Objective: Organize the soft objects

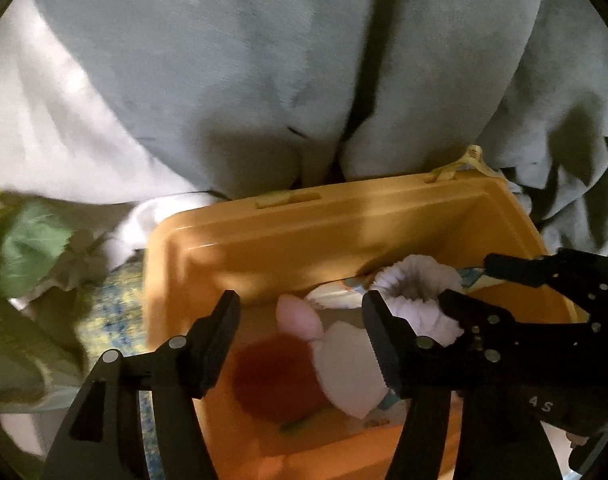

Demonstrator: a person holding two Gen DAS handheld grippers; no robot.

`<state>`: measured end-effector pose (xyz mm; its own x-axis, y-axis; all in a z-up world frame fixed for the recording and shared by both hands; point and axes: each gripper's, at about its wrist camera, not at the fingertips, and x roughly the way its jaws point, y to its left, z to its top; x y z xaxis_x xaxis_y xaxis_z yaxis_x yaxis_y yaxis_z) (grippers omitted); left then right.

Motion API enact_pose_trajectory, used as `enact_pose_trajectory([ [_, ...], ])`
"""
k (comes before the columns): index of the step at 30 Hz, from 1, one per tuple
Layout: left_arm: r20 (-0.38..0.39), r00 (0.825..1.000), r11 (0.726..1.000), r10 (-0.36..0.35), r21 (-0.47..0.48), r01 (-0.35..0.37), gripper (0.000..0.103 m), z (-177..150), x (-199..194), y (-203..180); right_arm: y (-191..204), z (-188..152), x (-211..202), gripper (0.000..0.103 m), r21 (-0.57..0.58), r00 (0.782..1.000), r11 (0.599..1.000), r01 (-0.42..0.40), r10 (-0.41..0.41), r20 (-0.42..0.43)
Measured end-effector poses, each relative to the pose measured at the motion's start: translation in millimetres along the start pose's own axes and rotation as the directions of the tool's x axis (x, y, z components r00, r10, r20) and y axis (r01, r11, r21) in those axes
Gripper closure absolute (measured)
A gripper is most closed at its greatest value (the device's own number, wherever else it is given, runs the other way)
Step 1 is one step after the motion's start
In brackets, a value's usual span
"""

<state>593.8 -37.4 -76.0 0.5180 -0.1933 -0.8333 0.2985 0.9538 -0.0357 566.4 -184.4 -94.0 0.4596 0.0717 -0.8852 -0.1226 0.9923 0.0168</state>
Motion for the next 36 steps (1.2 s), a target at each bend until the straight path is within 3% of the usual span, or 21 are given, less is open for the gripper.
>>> enact_pose_trajectory([
  [3, 0.027, 0.998, 0.998, 0.058, -0.002, -0.058, 0.034, -2.4, -14.6, 1.5, -0.2, -2.8, -6.9, 0.046, 0.000, 0.999, 1.000, 0.030, -0.030, 0.012],
  [6, 0.041, 0.993, 0.994, 0.109, -0.005, -0.109, 0.029, -5.5, -28.5, 2.8, -0.5, -7.0, -16.4, 0.034, 0.012, 0.997, 0.998, 0.068, -0.068, 0.027],
  [13, 0.072, 0.973, 0.976, 0.218, -0.027, -0.217, 0.020, -23.0, -65.6, 4.6, 4.1, -19.9, -48.4, 0.033, 0.034, 0.992, 0.996, 0.087, -0.090, 0.089],
  [18, 0.140, 0.959, 0.968, 0.248, -0.063, -0.241, 0.015, -42.4, -100.0, 2.8, 16.3, -35.5, -78.6, 0.033, 0.039, 0.979, 0.995, 0.090, -0.096, 0.183],
  [20, 0.166, 0.955, 0.969, 0.247, -0.074, -0.237, 0.013, -51.8, -116.1, 4.2, 21.2, -44.7, -93.1, 0.033, 0.048, 0.967, 0.995, 0.093, -0.102, 0.233],
  [26, 0.269, 0.920, 0.959, 0.284, -0.091, -0.269, 0.008, -84.4, -161.7, 3.4, 39.0, -82.3, -137.9, 0.027, 0.084, 0.925, 0.990, 0.115, -0.138, 0.354],
  [30, 0.351, 0.901, 0.967, 0.254, -0.083, -0.240, 0.003, -111.1, -193.6, 3.9, 55.3, -113.8, -168.0, 0.021, 0.106, 0.883, 0.982, 0.157, -0.187, 0.430],
  [36, 0.419, 0.881, 0.975, 0.222, -0.067, -0.213, 0.002, -149.7, -234.2, -1.8, 73.6, -155.5, -205.0, 0.020, 0.149, 0.855, 0.978, 0.147, -0.202, 0.478],
])
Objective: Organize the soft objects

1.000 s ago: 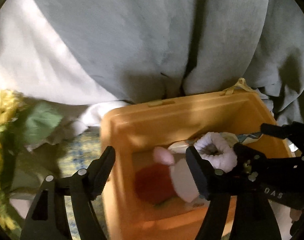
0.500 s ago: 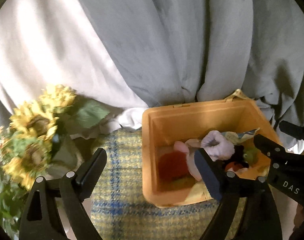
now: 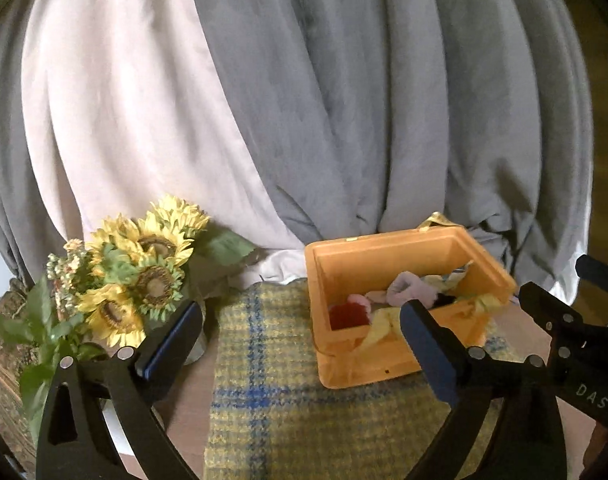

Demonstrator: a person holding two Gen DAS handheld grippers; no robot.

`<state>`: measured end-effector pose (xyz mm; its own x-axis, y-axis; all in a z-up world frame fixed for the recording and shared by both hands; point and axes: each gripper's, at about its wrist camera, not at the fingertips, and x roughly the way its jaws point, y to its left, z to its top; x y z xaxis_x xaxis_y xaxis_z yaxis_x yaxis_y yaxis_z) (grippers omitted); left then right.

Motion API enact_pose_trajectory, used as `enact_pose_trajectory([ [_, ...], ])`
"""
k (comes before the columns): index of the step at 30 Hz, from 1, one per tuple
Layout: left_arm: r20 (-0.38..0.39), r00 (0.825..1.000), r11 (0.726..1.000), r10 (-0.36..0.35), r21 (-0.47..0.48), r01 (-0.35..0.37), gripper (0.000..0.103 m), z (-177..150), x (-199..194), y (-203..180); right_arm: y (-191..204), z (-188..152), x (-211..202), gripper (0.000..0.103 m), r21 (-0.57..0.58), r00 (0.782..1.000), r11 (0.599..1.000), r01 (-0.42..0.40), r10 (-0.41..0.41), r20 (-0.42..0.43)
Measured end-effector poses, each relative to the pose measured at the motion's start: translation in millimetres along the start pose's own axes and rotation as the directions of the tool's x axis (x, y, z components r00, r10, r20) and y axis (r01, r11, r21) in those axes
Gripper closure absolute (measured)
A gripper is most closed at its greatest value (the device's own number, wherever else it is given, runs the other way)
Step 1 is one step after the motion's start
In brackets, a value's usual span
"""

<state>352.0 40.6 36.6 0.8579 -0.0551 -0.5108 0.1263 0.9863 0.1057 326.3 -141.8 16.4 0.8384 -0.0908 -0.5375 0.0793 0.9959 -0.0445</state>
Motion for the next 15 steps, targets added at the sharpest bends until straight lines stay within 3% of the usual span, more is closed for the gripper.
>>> enact_pose_trajectory([
  [7, 0.065, 0.998, 1.000, -0.011, -0.002, 0.011, 0.001, -18.6, -53.3, -0.7, 0.8, -23.4, -60.0, 0.018, 0.019, 0.996, 0.999, 0.037, -0.039, 0.075],
  [15, 0.116, 0.993, 1.000, -0.002, -0.026, 0.005, 0.001, -52.2, -125.2, -12.7, -9.4, -55.5, -126.2, 0.014, 0.009, 0.988, 1.000, 0.020, -0.021, 0.156],
])
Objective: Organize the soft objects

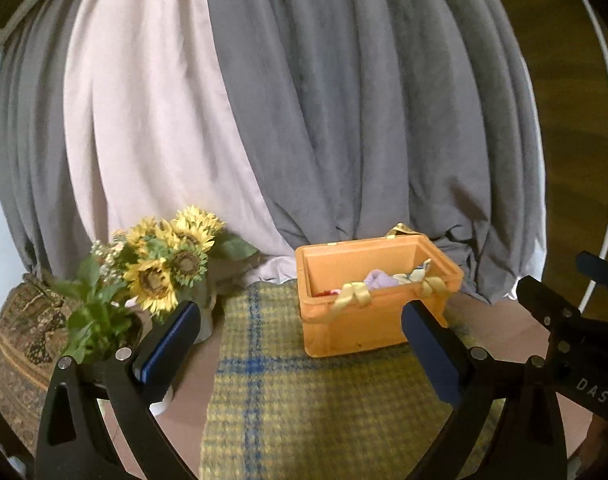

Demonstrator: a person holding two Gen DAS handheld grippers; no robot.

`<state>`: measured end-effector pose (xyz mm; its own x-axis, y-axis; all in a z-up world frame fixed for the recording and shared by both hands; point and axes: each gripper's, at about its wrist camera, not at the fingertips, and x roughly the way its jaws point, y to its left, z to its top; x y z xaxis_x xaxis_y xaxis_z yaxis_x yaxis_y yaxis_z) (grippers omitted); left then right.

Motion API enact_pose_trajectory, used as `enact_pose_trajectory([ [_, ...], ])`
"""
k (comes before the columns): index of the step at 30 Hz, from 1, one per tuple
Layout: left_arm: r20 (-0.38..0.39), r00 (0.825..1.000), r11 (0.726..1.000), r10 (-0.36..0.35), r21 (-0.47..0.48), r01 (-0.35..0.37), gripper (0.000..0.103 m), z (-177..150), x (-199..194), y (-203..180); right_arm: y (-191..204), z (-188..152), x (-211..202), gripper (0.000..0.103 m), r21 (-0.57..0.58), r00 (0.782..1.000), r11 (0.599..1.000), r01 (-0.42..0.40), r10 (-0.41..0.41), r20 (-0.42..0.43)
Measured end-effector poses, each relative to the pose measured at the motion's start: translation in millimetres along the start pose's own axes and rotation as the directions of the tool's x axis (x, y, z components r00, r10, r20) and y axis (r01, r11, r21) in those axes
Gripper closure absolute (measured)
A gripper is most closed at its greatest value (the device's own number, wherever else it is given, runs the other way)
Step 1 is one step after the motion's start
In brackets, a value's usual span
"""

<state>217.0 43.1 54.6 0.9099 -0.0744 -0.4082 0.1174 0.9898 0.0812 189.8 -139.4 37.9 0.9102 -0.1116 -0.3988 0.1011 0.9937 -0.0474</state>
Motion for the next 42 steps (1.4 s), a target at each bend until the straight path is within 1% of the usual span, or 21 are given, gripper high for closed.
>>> enact_pose_trajectory([
  [7, 0.035, 0.999, 0.999, 0.034, 0.006, -0.034, 0.000, -28.6, -71.7, -16.4, -16.0, -25.1, -57.4, 0.012, 0.013, 0.999, 1.000, -0.024, 0.024, 0.021],
  [8, 0.039, 0.999, 0.999, 0.035, 0.008, -0.035, 0.000, -31.4, -79.6, -18.1, -18.7, -29.6, -68.0, 0.010, 0.017, 0.999, 0.999, -0.029, 0.029, 0.026],
  [10, 0.050, 0.998, 0.999, 0.034, 0.006, -0.034, 0.000, -37.1, -98.1, -21.3, -22.5, -36.1, -83.3, 0.009, 0.020, 0.999, 0.999, -0.035, 0.034, 0.035],
  [17, 0.102, 0.994, 0.999, 0.038, 0.004, -0.039, 0.000, -56.4, -157.5, -33.8, -31.4, -57.0, -138.1, 0.009, 0.021, 0.997, 0.998, -0.054, 0.052, 0.050],
  [21, 0.104, 0.994, 0.999, 0.037, 0.004, -0.037, 0.000, -64.9, -178.9, -40.0, -36.8, -68.1, -162.9, 0.009, 0.041, 0.998, 0.998, -0.050, 0.048, 0.048],
  [24, 0.098, 0.995, 1.000, 0.023, 0.004, -0.023, 0.000, -72.2, -192.4, -44.0, -40.7, -75.8, -177.1, 0.009, 0.038, 0.998, 0.998, -0.045, 0.043, 0.043],
  [29, 0.091, 0.996, 1.000, 0.024, 0.013, -0.025, 0.000, -82.7, -211.4, -50.5, -47.0, -85.0, -199.0, 0.008, 0.025, 0.998, 0.999, -0.022, 0.021, 0.058],
  [33, 0.089, 0.995, 0.999, 0.032, 0.014, -0.033, 0.000, -87.7, -221.9, -53.8, -51.7, -91.6, -214.8, 0.008, 0.023, 0.998, 1.000, -0.002, 0.000, 0.069],
  [42, 0.104, 0.994, 0.999, 0.031, 0.037, -0.035, 0.000, -92.2, -240.3, -63.3, -63.5, -98.8, -237.7, 0.008, 0.039, 0.997, 0.999, 0.004, -0.007, 0.080],
])
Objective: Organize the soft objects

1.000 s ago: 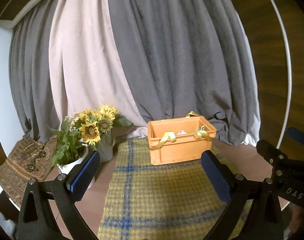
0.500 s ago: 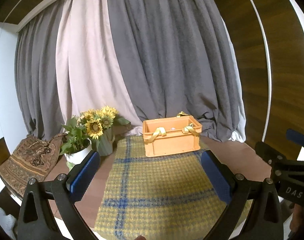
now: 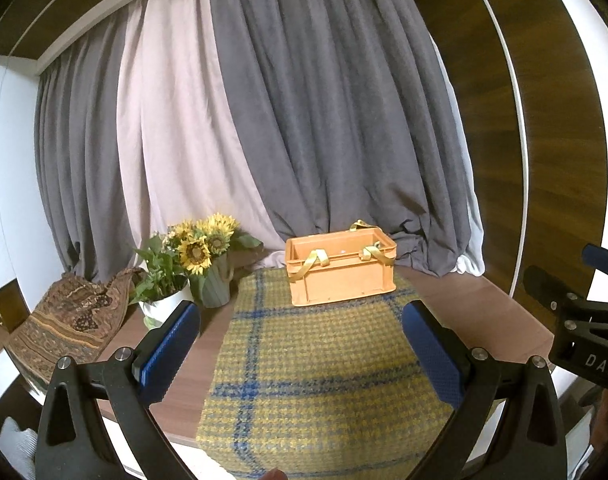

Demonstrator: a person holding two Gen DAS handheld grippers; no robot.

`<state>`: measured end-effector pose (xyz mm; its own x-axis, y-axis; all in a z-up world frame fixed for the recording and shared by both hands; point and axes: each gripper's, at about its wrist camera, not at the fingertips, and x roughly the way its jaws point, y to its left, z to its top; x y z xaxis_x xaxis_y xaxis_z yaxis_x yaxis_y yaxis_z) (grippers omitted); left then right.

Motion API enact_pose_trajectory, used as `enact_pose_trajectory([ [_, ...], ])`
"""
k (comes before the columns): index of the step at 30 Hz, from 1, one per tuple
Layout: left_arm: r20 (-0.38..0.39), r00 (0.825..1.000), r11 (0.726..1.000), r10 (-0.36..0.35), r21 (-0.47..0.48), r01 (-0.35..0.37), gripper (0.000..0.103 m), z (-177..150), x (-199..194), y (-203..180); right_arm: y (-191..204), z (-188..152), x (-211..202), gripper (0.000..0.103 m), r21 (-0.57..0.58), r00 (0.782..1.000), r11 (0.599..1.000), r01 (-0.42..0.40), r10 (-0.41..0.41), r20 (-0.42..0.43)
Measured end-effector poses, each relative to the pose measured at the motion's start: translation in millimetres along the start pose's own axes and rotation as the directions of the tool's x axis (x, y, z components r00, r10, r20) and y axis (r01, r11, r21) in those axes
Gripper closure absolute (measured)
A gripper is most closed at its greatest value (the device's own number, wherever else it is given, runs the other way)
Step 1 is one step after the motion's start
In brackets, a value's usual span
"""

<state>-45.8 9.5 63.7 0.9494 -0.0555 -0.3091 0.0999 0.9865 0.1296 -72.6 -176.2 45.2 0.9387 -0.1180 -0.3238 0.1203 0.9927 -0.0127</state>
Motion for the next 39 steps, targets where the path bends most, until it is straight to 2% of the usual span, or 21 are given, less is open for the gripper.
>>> enact_pose_trajectory([
  [13, 0.018, 1.000, 1.000, -0.007, -0.002, 0.007, 0.000, 2.1, -13.6, -7.0, -8.7, -1.1, -16.7, 0.008, 0.012, 1.000, 1.000, 0.012, -0.012, 0.019],
  [39, 0.016, 1.000, 1.000, -0.009, -0.001, 0.009, 0.000, 4.7, -17.7, -13.6, -15.6, -0.7, -19.3, 0.008, 0.014, 1.000, 1.000, 0.015, -0.016, 0.018],
])
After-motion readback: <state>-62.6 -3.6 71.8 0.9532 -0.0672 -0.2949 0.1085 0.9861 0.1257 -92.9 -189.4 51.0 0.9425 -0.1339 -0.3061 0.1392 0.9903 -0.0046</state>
